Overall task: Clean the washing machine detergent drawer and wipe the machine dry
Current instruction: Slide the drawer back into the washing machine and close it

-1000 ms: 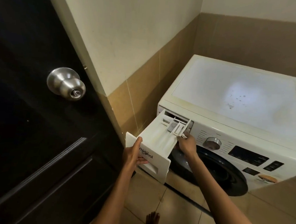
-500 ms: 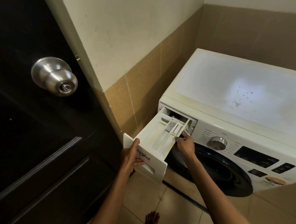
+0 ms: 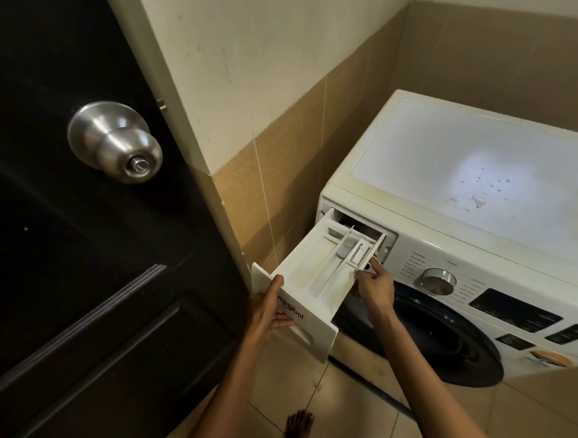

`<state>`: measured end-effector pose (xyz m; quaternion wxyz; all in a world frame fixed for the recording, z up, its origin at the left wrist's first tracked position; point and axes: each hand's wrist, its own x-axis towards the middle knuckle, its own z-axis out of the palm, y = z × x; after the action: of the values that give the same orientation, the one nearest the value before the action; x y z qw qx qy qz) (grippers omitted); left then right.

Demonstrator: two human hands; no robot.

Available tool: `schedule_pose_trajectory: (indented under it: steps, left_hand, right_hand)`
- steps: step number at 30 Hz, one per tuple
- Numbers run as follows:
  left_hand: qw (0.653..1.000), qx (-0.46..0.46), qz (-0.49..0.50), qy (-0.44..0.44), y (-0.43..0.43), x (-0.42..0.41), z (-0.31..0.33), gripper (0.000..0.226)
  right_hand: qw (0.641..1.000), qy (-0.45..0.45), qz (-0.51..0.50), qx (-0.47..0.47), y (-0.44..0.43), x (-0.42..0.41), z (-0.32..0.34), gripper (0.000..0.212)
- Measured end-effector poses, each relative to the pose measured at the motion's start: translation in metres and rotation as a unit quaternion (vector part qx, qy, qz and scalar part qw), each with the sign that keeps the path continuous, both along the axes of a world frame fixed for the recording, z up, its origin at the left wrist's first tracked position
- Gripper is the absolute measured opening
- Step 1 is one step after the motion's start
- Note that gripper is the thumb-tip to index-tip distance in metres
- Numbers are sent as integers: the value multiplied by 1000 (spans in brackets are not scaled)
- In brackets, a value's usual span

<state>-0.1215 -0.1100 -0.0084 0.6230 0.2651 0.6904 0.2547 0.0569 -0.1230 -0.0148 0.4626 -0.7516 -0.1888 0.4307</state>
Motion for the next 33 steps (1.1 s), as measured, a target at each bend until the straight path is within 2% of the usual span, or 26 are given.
schedule_pose_trajectory:
  steps: [6,24,29,33]
  left_hand:
    - [1000,-8,5,-6,0,1,-4,58]
    - [1000,18,-4,-17,20,13,-22,58]
    - [999,13,1,-42,23,12,-32,55]
    - [998,10,28,-58,19,12,-42,49]
  right_hand:
    - [1000,20,-11,-12,1,2,-3,61]
    - [1000,-5,-12,21,16,16,-5,50]
    - [999,-39,-8,9,19,14,-11,54]
    - [997,-78,14,11,18,12,-16,47]
